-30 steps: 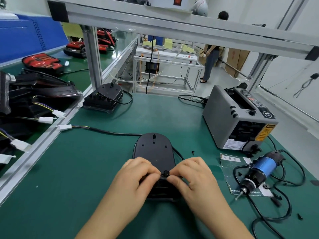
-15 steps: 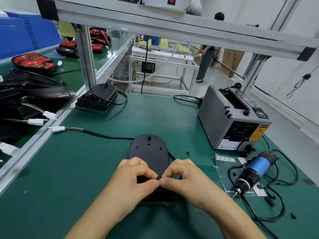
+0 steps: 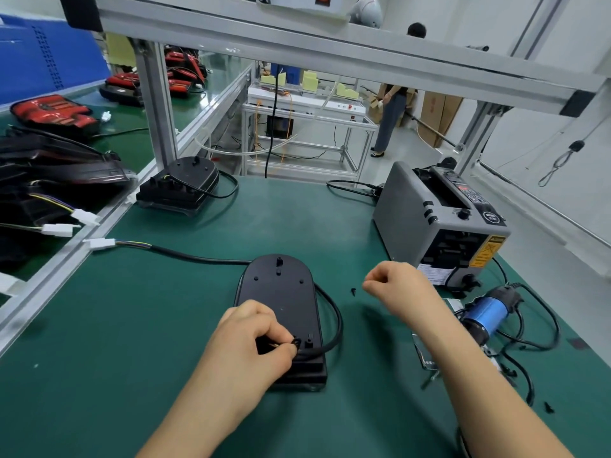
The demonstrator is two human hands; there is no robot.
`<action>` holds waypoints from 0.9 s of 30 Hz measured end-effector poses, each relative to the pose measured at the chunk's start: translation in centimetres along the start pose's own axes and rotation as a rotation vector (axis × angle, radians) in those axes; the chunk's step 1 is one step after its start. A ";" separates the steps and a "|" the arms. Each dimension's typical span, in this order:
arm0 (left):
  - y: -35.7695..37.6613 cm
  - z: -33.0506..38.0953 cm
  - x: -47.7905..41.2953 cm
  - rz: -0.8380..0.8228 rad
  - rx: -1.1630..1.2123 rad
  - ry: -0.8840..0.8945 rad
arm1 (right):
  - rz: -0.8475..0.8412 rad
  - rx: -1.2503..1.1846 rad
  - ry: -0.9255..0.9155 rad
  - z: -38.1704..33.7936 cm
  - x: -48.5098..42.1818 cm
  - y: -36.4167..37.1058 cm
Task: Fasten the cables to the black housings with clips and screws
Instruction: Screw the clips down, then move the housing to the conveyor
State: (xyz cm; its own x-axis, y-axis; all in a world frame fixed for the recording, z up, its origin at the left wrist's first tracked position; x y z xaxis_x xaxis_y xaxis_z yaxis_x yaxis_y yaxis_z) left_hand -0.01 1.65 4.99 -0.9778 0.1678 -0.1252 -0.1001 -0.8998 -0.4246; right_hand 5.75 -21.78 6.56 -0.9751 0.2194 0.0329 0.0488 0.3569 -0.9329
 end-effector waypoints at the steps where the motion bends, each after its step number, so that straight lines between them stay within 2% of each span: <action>1: 0.0 0.0 0.0 -0.002 0.006 0.001 | -0.024 0.058 0.035 0.7 -0.9 0.3; 11: 0.0 0.0 0.0 -0.001 0.005 0.012 | -0.050 0.240 0.085 0.9 -3.9 3.2; 17: 0.0 -0.2 -0.1 0.003 0.015 0.002 | 0.012 0.341 0.021 0.4 -3.9 3.4; 23: 0.1 -0.1 -0.1 -0.003 0.003 0.006 | 0.004 0.364 -0.021 -0.1 -3.3 3.8; 27: 0.1 -0.2 -0.1 -0.003 -0.007 0.005 | 0.007 0.293 -0.018 0.1 -2.7 4.0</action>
State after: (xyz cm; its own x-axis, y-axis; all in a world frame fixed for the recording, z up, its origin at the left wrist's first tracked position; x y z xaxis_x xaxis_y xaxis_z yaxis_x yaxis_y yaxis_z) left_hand 0.07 1.62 4.80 -0.9766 0.1728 -0.1281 -0.1021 -0.8965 -0.4310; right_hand 8.52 -21.09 2.73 -0.9787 0.2043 0.0221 -0.0063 0.0776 -0.9970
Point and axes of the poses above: each hand's wrist, its own x-axis away from the middle knuckle, its own y-axis out of the palm, z = x × y, the point moved 10 cm from there along -x, towards the middle knuckle, and after that the axes turned 3 degrees about x, right-handed, at the moved point
